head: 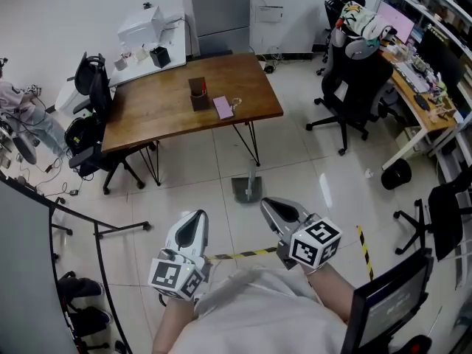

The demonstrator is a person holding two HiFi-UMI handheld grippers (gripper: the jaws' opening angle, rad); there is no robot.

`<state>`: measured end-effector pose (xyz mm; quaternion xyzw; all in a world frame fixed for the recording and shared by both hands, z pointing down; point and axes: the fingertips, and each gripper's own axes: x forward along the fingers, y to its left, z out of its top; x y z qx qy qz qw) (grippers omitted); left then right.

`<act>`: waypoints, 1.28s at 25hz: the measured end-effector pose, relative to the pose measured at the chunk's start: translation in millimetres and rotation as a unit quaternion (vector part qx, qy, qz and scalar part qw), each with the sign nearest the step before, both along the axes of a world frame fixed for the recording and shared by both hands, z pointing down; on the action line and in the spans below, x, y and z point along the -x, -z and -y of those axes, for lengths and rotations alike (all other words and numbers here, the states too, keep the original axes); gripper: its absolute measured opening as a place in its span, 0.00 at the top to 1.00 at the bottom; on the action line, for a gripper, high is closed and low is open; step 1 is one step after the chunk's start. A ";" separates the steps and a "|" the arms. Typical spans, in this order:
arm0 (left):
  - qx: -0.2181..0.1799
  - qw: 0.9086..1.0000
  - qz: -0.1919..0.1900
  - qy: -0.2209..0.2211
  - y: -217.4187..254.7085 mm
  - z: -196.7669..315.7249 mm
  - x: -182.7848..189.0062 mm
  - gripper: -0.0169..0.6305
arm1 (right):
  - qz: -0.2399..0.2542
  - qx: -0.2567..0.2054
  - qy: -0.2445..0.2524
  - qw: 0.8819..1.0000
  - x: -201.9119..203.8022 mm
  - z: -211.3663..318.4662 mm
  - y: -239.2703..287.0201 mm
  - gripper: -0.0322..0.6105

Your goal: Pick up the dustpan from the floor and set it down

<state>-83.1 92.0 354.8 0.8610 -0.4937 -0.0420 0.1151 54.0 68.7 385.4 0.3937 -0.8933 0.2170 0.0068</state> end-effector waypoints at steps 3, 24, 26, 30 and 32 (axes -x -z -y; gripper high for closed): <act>-0.004 1.000 0.002 0.000 1.3 -0.4 4.2 0.95 | -0.005 -0.013 0.001 1.000 2.1 -1.7 6.6 0.95; 0.001 1.000 -0.003 0.004 -9.7 1.9 -13.5 0.95 | -0.022 -0.034 -0.013 0.999 -18.0 2.5 15.8 0.95; 0.000 1.000 -0.003 0.000 -14.1 2.1 -16.0 0.95 | -0.023 -0.033 -0.014 0.999 -20.4 2.6 14.1 0.95; 0.003 1.000 -0.003 -0.003 -15.0 3.0 -19.4 0.95 | -0.028 -0.032 -0.017 0.999 -22.6 2.9 12.3 0.95; 0.007 1.000 -0.003 -0.003 -13.7 3.4 -20.5 0.95 | -0.030 -0.029 -0.022 0.999 -24.0 3.1 12.0 0.95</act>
